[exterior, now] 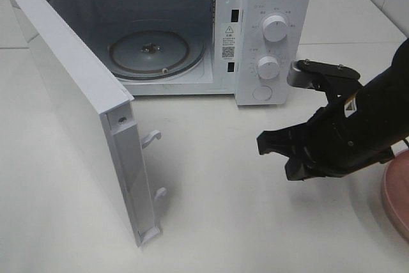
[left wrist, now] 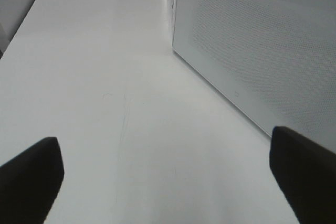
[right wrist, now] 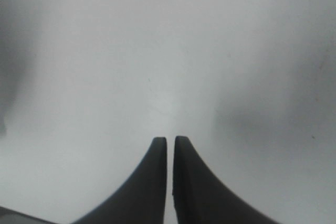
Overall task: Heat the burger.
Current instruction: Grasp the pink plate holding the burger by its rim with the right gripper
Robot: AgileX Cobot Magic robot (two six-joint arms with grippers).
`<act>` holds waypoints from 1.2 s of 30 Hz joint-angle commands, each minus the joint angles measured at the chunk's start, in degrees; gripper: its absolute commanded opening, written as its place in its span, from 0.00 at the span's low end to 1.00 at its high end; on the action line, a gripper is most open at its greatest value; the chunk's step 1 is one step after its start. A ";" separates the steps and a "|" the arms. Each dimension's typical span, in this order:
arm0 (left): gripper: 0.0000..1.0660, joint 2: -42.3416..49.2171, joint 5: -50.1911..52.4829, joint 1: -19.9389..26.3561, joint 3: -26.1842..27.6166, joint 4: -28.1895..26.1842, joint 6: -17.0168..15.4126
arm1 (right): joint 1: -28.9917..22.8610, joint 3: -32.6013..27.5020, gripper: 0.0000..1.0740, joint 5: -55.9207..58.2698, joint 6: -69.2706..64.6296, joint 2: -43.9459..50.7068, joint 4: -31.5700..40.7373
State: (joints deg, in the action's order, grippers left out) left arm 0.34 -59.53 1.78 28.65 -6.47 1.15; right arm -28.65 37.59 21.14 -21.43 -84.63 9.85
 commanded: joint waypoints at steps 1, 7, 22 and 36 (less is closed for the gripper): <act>0.94 1.03 0.11 0.06 -0.11 -0.23 0.17 | 0.46 -0.06 0.07 7.51 0.74 3.44 -5.96; 0.94 1.03 0.11 0.06 -0.11 -0.23 0.17 | 0.46 -0.06 0.08 12.38 0.74 5.96 -9.85; 0.94 1.03 0.11 0.06 -0.11 -0.23 0.17 | 8.37 -0.06 0.52 23.55 0.46 8.14 -19.71; 0.94 1.03 0.11 0.06 -0.11 -0.23 0.17 | 10.08 -0.11 0.93 21.14 -1.15 7.16 -21.37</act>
State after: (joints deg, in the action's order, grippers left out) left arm 0.34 -59.53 1.78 28.65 -6.47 1.15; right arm -19.31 37.59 43.09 -21.94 -77.12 -11.29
